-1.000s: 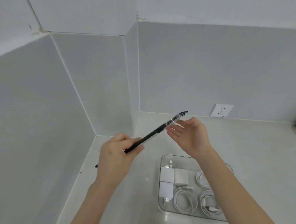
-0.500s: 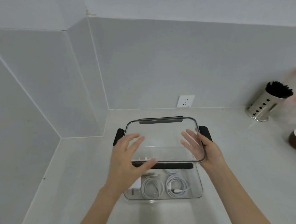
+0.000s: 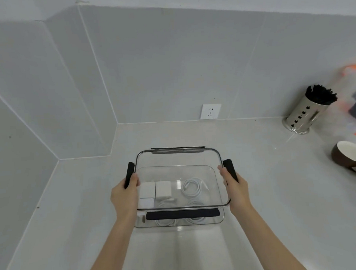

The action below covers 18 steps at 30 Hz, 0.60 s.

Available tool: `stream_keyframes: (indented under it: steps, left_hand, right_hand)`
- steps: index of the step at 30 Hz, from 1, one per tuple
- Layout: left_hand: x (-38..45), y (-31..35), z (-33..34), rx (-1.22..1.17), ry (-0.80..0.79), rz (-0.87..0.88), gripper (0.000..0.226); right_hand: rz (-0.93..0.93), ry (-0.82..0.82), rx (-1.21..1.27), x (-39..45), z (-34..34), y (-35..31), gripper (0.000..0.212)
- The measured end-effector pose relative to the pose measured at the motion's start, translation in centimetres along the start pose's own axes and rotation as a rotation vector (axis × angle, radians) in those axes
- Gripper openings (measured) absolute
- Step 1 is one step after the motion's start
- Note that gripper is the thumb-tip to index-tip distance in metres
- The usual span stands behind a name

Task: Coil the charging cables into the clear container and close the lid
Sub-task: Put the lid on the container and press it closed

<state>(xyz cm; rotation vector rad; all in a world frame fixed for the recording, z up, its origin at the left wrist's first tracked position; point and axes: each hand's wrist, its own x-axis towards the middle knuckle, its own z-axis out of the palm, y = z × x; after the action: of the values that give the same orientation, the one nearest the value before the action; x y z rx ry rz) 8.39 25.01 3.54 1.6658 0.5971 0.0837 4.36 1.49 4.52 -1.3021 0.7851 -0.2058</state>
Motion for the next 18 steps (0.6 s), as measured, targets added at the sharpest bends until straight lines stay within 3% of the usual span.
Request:
stream_keyframes:
  steps: [3,9,18]
  left_hand:
    - [-0.2,-0.9,-0.1,0.086,0.024,0.058,0.033]
    - [-0.3,-2.8,-0.9,0.106,0.015,0.054,0.025]
    - [-0.5,-3.3,-1.2,0.106,-0.011,0.045,0.032]
  right_hand:
    - [-0.017,0.028,-0.101,0.1,0.1,1.3,0.027]
    - [-0.048,0.046,-0.167,-0.1,0.0,3.6,0.017]
    - [-0.07,0.079,-0.198,-0.5,-0.5,5.2,0.032]
